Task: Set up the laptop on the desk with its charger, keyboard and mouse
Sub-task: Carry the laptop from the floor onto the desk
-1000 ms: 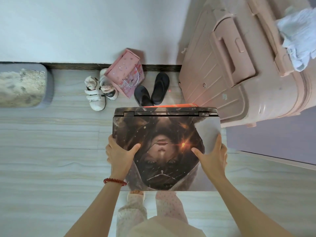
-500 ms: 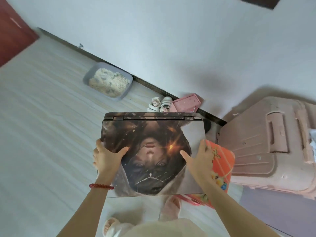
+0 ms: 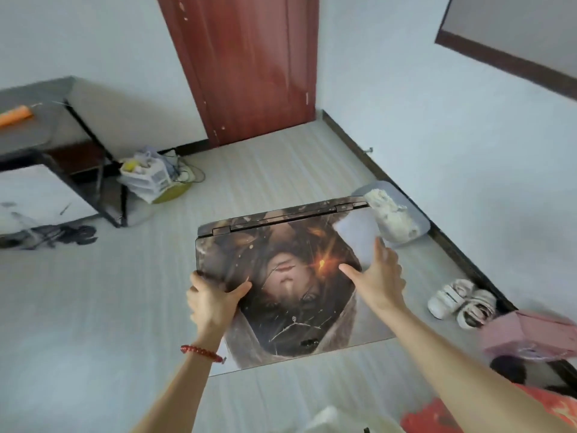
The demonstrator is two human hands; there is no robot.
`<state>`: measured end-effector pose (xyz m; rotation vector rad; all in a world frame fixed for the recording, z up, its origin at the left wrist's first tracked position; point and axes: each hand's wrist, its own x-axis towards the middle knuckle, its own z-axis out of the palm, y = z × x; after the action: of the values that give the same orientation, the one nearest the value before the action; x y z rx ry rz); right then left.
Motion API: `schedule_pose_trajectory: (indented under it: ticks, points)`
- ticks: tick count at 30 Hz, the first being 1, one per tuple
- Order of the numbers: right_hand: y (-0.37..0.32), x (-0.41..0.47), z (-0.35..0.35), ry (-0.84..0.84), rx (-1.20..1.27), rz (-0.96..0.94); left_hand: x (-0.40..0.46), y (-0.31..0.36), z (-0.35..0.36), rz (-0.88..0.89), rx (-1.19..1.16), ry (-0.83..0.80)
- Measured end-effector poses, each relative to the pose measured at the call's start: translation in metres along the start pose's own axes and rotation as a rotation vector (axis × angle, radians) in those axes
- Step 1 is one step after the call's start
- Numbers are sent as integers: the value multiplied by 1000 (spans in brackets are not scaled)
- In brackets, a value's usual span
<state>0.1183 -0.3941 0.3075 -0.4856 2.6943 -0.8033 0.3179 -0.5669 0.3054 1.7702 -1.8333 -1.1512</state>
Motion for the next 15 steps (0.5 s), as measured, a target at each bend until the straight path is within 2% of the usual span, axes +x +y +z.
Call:
schedule_pose_trajectory:
  ticks: [6, 15]
  points:
    - [-157, 21, 93, -134, -14, -204, 88, -36, -112, -145, -40, 201]
    - [-371, 78, 207, -319, -53, -503, 225, -51, -222, -333, -83, 483]
